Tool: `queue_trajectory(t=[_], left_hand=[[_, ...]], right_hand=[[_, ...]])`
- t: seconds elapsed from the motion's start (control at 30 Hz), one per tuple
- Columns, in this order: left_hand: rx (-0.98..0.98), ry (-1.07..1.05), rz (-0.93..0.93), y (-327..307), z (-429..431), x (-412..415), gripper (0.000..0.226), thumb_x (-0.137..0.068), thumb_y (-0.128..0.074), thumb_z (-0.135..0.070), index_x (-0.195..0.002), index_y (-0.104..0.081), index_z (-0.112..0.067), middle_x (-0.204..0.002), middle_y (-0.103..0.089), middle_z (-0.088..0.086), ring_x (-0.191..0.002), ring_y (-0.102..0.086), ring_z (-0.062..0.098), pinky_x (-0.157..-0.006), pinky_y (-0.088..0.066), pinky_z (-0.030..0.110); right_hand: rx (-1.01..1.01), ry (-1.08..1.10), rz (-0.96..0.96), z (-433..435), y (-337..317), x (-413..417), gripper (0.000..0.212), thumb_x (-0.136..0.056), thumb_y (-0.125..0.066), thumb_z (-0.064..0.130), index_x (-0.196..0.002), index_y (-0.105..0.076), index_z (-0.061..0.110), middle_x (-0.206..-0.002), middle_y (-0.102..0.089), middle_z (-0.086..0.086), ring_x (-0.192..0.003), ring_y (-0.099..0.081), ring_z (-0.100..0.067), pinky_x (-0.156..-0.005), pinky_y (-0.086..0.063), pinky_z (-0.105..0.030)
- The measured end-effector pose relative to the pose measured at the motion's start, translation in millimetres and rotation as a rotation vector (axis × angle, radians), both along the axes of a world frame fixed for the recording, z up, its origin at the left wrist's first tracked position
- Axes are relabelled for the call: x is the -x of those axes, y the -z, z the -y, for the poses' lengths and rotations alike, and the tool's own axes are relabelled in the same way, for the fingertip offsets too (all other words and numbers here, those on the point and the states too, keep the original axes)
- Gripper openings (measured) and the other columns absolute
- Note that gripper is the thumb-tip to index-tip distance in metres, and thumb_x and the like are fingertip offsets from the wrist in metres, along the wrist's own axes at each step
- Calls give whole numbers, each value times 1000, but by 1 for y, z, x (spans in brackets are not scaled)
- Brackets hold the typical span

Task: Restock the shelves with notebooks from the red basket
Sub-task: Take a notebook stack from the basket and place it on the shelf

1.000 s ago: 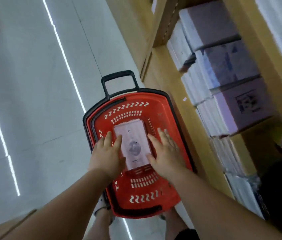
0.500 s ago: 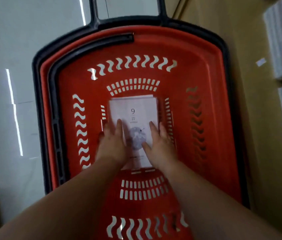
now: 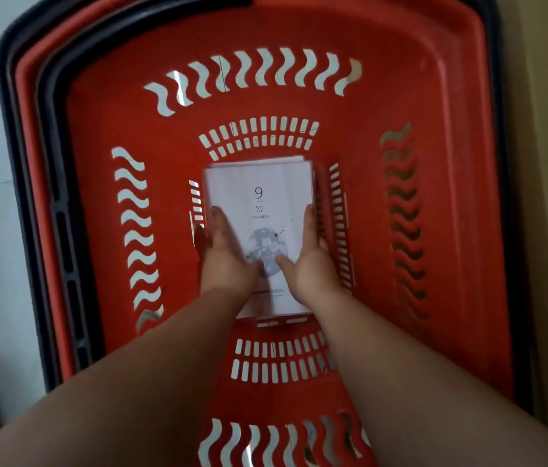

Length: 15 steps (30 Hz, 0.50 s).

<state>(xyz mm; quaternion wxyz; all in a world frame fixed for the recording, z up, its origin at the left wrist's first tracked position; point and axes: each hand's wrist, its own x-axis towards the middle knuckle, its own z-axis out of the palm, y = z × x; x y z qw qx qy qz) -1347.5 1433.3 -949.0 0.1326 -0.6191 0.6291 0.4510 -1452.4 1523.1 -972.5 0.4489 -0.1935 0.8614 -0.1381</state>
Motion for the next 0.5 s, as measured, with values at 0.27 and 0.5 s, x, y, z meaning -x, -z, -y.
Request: queue_trajectory(t=[0.27, 0.5], left_hand=[[16, -55, -6, -10, -4, 2, 107, -90, -73, -12, -159, 5, -38, -158, -41, 4, -139, -46, 32, -104, -47, 44], [-104, -345, -139, -6, -12, -1, 97, -90, -74, -16, -157, -8, -41, -149, -49, -1, -135, -50, 32, -100, -49, 48]], right_hand=[[-39, 35, -46, 0, -4, 2, 97, -99, -62, 31, -158, 14, 44, -166, -22, -9, -145, -38, -32, -115, -34, -37], [-75, 12, -46, -11, -6, 16, 92, -99, -61, 37, -159, 9, 46, -160, -30, -11, -143, -38, -34, -116, -31, -40]])
